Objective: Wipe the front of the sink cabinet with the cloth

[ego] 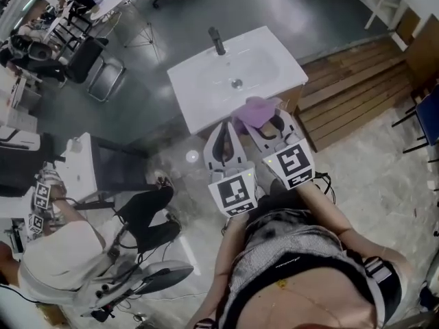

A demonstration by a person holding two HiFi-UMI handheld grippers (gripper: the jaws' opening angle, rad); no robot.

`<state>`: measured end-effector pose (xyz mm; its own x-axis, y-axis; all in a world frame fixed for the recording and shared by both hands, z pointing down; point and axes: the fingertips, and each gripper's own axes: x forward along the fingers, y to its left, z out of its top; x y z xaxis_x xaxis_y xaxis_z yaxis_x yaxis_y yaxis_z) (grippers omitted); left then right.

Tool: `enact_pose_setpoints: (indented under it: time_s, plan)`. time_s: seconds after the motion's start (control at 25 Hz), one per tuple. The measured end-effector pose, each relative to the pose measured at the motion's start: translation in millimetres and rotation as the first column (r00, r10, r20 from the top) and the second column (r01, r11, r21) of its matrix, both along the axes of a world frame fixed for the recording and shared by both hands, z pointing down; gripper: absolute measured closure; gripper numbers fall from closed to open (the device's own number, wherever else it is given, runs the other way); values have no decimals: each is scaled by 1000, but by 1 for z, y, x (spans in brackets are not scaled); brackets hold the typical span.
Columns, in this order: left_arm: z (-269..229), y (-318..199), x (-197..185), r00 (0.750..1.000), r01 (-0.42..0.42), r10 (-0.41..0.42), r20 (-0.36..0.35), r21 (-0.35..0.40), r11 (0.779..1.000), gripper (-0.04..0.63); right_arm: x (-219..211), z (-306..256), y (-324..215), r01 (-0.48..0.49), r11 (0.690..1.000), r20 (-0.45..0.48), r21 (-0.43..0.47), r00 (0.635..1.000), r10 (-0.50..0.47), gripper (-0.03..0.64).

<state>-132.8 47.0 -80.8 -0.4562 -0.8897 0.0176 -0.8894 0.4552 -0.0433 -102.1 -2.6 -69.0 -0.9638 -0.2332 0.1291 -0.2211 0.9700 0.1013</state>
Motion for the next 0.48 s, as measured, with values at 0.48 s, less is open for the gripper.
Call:
enact_pose_setpoints:
  time_s: [0.48]
  plan:
    - [-25,-31,12,999,46,-46,18,12,999,589,7,-22,-28,73,997,-4,24,997,-73,433]
